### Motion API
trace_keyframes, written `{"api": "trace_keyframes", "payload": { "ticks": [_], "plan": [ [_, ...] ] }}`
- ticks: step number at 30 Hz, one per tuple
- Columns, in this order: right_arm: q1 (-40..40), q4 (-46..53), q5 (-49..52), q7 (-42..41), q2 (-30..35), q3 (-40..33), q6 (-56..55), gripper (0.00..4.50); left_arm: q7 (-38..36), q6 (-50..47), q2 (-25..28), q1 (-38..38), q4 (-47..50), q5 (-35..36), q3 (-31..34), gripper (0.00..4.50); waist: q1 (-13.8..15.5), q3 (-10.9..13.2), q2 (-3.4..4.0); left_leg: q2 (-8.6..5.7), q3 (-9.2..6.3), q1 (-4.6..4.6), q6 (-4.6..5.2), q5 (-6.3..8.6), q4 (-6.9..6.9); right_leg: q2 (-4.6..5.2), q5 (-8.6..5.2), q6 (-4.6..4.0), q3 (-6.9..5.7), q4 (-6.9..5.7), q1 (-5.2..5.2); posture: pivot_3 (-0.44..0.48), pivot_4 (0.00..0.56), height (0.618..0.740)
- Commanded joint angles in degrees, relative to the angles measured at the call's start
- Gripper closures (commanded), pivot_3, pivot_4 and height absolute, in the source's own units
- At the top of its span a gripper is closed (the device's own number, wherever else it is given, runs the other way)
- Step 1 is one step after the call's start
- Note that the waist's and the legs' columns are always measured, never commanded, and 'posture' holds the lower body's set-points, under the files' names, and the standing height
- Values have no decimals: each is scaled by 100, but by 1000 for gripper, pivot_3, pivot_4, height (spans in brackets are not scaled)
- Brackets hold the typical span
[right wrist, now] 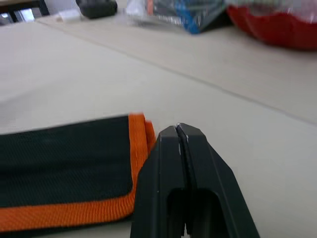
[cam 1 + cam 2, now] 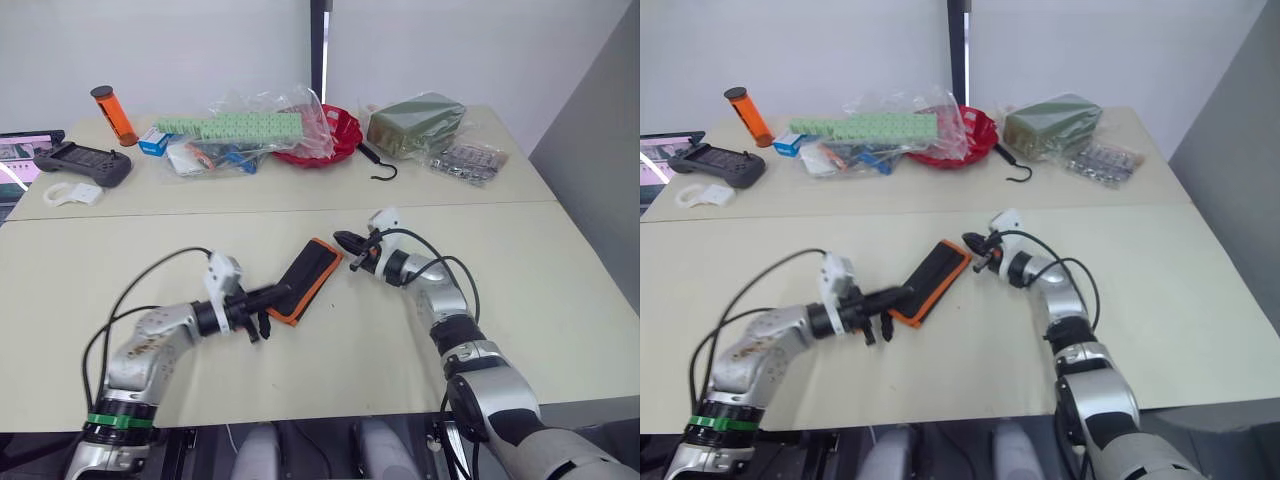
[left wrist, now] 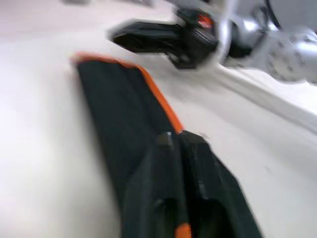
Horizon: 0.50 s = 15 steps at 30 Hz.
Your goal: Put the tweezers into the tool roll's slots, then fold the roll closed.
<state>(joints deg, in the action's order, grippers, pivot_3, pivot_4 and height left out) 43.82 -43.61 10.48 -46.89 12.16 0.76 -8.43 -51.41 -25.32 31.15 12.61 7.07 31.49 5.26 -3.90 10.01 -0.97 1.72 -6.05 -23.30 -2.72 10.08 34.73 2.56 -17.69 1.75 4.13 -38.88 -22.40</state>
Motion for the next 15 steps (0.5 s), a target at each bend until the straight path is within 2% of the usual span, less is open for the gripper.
{"api": "trace_keyframes", "payload": {
  "ticks": [1, 5, 9, 13, 15],
  "plan": [
    [-285, 938, 312, -321, 412, -256, 154, 3962, 311, 0, 351, -78, 305, 35, 699, 2667, 26, 3, 1, -1, 0, 0, 0, 0, 0, 1, 0, 1, 0, 2, 2, 0, 150, 740],
    [-781, 1750, 413, -611, 917, -264, 517, 2660, 689, -15, 656, -273, 10, -139, 1277, 1346, 45, 5, 2, -1, 0, 8, 0, 0, -1, 0, -1, 2, -1, 13, 10, 0, 150, 740],
    [-1178, 2288, 582, -804, 1358, -401, 942, 1290, 931, 571, 941, -686, -297, -700, 1671, 23, 29, 20, 2, 1, 1, 9, 0, 0, -1, -3, -1, 1, 0, 13, 8, 0, 150, 740],
    [-1784, 2733, 706, -914, 1938, -666, 1204, 23, 1194, 1379, 1221, -1608, -530, -1404, 2183, 0, 34, 24, 2, 4, 5, 7, -1, 1, -14, -1, -1, 1, 2, 27, 6, 0, 150, 740],
    [-2066, 2857, 764, -919, 2151, -812, 1305, 23, 1312, 1566, 1228, -1891, -597, -1530, 2379, 0, 57, 26, -1, 3, 6, 5, -1, 1, -19, 2, -1, 1, 1, 38, 7, 0, 150, 740]
  ]
}}
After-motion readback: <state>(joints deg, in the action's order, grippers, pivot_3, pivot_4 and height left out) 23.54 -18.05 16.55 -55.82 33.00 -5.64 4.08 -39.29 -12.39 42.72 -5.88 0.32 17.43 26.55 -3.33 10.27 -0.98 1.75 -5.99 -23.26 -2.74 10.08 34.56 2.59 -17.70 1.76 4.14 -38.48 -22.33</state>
